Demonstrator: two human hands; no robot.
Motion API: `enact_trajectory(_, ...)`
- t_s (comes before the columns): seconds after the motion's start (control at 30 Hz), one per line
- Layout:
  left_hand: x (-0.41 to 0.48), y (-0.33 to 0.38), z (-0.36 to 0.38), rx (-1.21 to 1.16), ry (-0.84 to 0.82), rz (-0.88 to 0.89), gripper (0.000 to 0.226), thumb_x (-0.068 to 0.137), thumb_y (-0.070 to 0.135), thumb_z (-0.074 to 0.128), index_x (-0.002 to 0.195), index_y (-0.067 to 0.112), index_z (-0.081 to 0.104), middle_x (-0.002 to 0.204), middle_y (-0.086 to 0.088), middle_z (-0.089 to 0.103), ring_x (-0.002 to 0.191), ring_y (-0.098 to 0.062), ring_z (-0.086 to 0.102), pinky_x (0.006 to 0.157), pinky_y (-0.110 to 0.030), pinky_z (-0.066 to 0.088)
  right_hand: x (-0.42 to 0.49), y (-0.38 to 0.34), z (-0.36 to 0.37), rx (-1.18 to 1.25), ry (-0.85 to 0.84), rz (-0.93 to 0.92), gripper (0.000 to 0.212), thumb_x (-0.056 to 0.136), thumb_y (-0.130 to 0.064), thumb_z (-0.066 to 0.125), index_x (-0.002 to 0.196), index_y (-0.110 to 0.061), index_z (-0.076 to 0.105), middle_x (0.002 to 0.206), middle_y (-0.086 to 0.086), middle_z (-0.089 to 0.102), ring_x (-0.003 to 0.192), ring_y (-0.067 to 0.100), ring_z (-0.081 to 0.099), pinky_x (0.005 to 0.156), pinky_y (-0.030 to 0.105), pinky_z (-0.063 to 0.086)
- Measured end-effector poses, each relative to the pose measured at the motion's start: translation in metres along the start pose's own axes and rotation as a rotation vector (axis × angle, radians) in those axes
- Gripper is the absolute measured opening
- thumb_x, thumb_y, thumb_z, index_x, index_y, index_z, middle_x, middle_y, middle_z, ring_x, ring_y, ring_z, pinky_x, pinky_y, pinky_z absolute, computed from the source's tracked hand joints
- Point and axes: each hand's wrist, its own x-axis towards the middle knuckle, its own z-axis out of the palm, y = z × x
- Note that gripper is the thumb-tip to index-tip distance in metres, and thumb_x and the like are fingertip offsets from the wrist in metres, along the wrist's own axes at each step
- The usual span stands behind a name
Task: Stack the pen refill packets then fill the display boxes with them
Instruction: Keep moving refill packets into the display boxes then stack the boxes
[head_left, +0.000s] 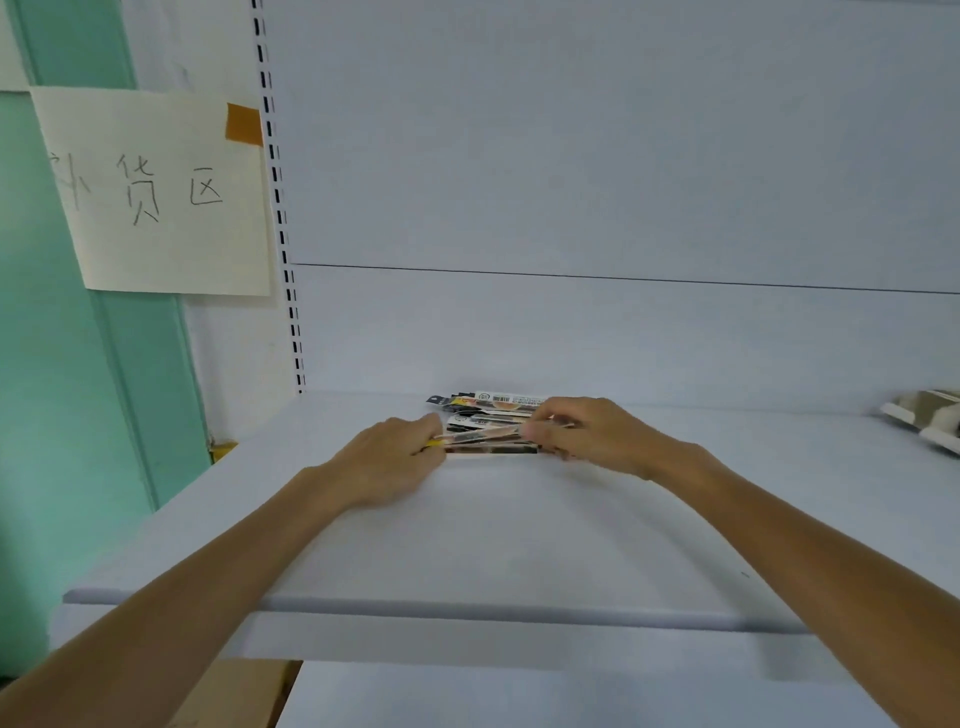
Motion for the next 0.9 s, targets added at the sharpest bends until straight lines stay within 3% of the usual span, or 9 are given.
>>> enact_trajectory(0.17,0.011,0.007,0.003,-0.103,-0.046,-0.010,0.014,0.089,0.027,0.047,0.080,0.022,0.038,0.068,0.002,0.045,0.065,-0.019,0.042,0.056,-0.032,0.030,0.001,-0.005,0.018,0.167,0.350,0.062,0.056,0.090,-0.053,0.045,0.082,0.001,0.053,0.058,0.001,0.043,0.043,0.007,0.037,0.053,0.024,0.034)
enact_trajectory(0.33,0.009,0.017,0.011,0.000,-0.084,0.077,0.014,0.093,0.029,0.039,0.088,0.018,0.033,0.071,0.002,0.044,0.074,-0.025,0.044,0.066,-0.034,0.034,0.003,0.004,0.024,0.253,0.360,0.229,0.024,0.088,-0.031,0.057,0.092,-0.008,0.056,0.080,0.004,0.057,0.054,0.012,0.052,0.042,0.020,0.042)
enact_trajectory(0.4,0.009,0.024,0.008,0.144,-0.115,0.104,0.013,0.093,0.030,0.035,0.090,0.017,0.033,0.080,-0.001,0.049,0.077,-0.026,0.044,0.074,-0.034,0.035,0.008,0.004,0.026,0.354,0.338,0.288,0.014,0.084,-0.020,0.062,0.091,-0.010,0.055,0.085,0.005,0.058,0.056,0.015,0.052,0.047,0.024,0.044)
enact_trajectory(0.47,0.011,0.031,0.006,0.254,-0.110,0.116,0.013,0.094,0.029,0.033,0.090,0.017,0.036,0.087,-0.002,0.051,0.077,-0.025,0.043,0.079,-0.034,0.032,0.013,0.001,0.028,0.331,0.351,0.268,0.003,0.082,-0.014,0.060,0.084,-0.013,0.057,0.085,0.005,0.061,0.067,0.018,0.058,0.065,0.032,0.052)
enact_trajectory(0.53,0.012,0.039,0.008,0.232,-0.074,0.118,0.013,0.094,0.028,0.034,0.091,0.016,0.037,0.089,-0.004,0.050,0.077,-0.024,0.042,0.071,-0.032,0.031,0.016,-0.002,0.028,0.312,0.390,0.245,0.007,0.082,-0.015,0.054,0.077,-0.015,0.059,0.085,0.005,0.065,0.082,0.022,0.063,0.082,0.037,0.054)
enact_trajectory(0.67,0.015,0.049,0.012,0.110,0.013,0.137,0.030,0.093,0.046,0.044,0.101,0.017,0.038,0.094,0.002,0.050,0.085,-0.022,0.048,0.067,-0.032,0.035,0.005,-0.009,0.028,-0.031,0.427,0.136,0.032,0.092,-0.023,0.043,0.063,-0.012,0.048,0.062,0.001,0.051,0.060,0.017,0.046,0.056,0.028,0.039)
enact_trajectory(0.77,0.022,0.049,0.012,0.223,0.073,0.182,0.043,0.085,0.060,0.048,0.098,0.019,0.045,0.104,0.004,0.059,0.093,-0.019,0.054,0.069,-0.028,0.034,-0.008,-0.007,0.026,-0.368,0.439,0.086,0.050,0.096,-0.036,0.039,0.049,-0.017,0.038,0.053,0.000,0.043,0.058,0.020,0.041,0.056,0.029,0.032)
enact_trajectory(0.83,0.023,0.052,0.015,0.176,0.100,0.228,0.044,0.082,0.062,0.050,0.106,0.026,0.052,0.109,0.009,0.062,0.100,-0.017,0.056,0.070,-0.026,0.035,-0.014,0.001,0.023,-0.282,0.362,0.016,0.048,0.094,-0.046,0.042,0.051,-0.025,0.049,0.054,-0.005,0.046,0.058,0.014,0.044,0.058,0.027,0.032)
enact_trajectory(0.9,0.023,0.055,0.017,0.073,0.053,0.221,0.034,0.084,0.059,0.051,0.096,0.027,0.050,0.091,0.012,0.058,0.090,-0.017,0.054,0.067,-0.027,0.034,-0.021,0.007,0.022,-0.169,0.224,-0.072,0.027,0.090,-0.052,0.048,0.071,-0.035,0.058,0.064,-0.013,0.050,0.064,0.006,0.046,0.062,0.022,0.033)
